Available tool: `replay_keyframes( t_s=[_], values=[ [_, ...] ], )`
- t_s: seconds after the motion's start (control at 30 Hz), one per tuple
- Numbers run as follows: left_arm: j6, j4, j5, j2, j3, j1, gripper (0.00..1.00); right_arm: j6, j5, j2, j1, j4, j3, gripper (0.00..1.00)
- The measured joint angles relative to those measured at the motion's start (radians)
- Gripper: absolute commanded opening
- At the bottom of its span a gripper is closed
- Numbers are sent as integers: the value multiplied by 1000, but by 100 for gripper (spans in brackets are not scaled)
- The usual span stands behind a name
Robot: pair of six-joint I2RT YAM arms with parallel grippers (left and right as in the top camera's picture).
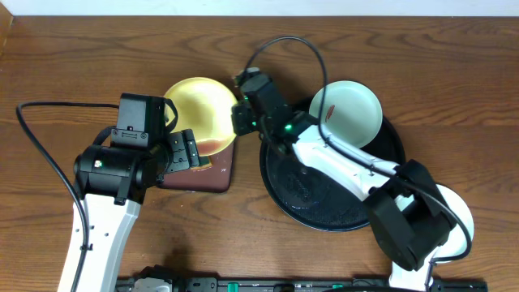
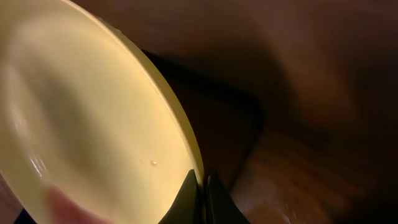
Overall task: Clean dirty plates on tray and stack at the side
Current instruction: 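Lift the yellow plate with the right gripper and carry it rightward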
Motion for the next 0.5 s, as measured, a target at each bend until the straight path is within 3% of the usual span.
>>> replay_keyframes(
  t_s=[0.27, 0.5],
  values=[
    [0, 0, 0, 0, 0, 0, 86, -330, 163, 0, 48, 62, 74, 1],
    [0, 0, 0, 0, 0, 0, 86, -530, 322, -5, 105, 108, 75, 1]
  ],
)
